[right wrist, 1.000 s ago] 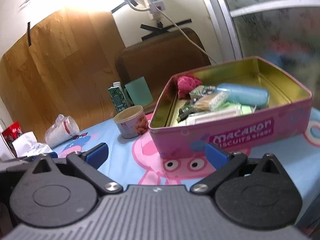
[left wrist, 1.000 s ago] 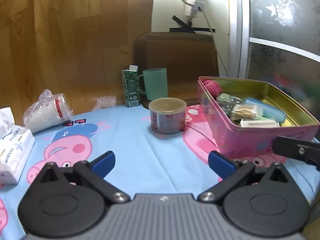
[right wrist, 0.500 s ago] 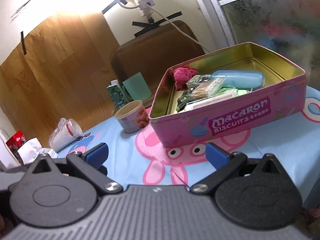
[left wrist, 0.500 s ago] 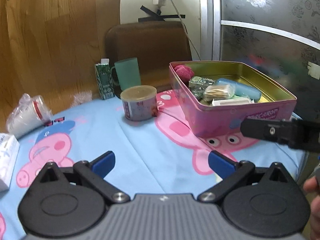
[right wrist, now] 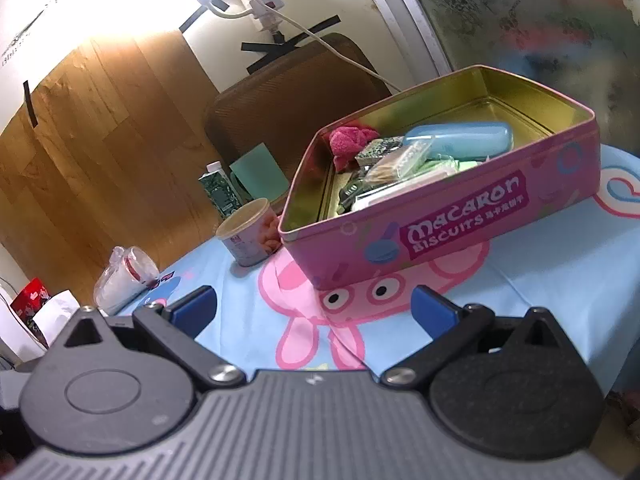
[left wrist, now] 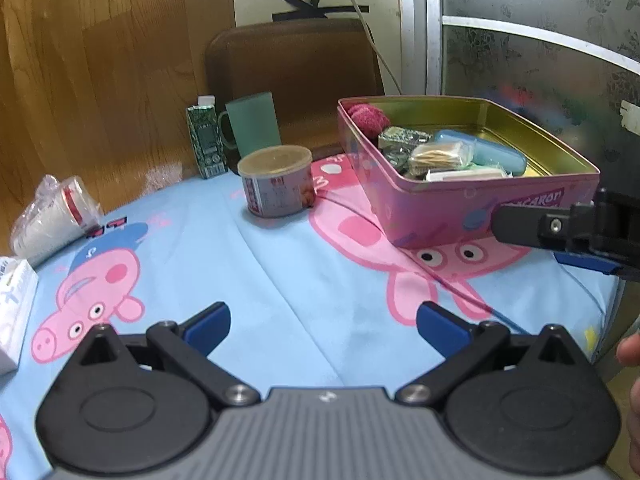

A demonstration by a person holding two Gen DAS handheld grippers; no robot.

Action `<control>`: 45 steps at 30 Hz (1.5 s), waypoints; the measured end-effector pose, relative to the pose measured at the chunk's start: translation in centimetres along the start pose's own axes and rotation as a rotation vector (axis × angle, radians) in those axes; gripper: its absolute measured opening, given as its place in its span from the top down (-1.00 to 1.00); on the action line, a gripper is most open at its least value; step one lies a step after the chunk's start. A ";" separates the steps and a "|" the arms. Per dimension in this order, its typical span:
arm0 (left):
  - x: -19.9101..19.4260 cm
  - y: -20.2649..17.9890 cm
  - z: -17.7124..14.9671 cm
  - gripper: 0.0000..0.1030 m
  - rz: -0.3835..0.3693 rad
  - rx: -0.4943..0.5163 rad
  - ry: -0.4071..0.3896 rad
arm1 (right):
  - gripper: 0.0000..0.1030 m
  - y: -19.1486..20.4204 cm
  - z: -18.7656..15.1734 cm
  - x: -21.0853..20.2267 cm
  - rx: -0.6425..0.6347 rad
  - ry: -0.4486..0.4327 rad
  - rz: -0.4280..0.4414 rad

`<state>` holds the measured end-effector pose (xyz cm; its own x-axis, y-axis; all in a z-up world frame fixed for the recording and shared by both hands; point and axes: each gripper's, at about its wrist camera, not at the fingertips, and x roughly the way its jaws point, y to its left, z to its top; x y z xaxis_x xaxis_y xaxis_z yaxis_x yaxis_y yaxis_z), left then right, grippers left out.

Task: Organize soft objects

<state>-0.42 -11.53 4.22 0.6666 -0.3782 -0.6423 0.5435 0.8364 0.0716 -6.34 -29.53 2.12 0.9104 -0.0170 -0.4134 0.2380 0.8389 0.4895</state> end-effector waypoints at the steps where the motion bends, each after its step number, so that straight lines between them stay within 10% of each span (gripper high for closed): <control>1: 0.1 0.0 0.0 -0.99 -0.003 -0.003 0.007 | -1.00 0.0 0.0 0.0 0.002 0.000 -0.001; 45: 1.6 -1.2 -1.0 -0.99 -0.015 0.024 0.095 | -1.00 -0.6 -0.3 0.1 0.013 -0.005 0.009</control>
<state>-0.54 -12.73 2.39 0.6078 -0.3505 -0.7125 0.5657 0.8209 0.0788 -6.51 -29.85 1.53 0.9140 -0.0123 -0.4054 0.2345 0.8317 0.5033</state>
